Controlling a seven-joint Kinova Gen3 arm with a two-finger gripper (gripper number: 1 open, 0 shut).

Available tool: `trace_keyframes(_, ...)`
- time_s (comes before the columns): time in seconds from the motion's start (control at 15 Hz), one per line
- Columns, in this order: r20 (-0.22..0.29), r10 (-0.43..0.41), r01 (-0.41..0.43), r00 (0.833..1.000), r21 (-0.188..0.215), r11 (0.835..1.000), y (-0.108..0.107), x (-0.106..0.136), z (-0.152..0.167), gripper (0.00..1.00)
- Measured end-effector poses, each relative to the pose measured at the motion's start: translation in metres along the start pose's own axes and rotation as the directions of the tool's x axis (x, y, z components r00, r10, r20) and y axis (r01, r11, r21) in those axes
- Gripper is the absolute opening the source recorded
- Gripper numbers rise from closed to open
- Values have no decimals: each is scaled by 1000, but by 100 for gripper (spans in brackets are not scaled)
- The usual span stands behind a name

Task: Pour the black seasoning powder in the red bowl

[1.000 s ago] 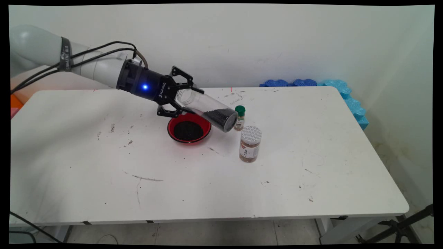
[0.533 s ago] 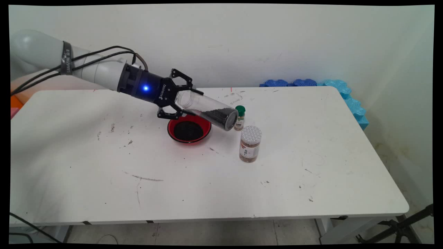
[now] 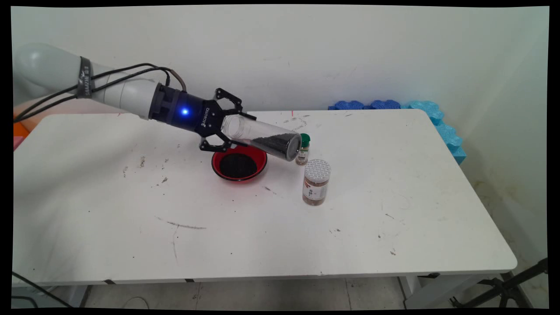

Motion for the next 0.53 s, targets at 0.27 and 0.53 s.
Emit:
trace_keyframes(0.27,6,-60,60,998,-15,998,-1,1,2,0)
trace_keyframes(0.53,12,-122,122,993,-31,992,-2,1,3,0)
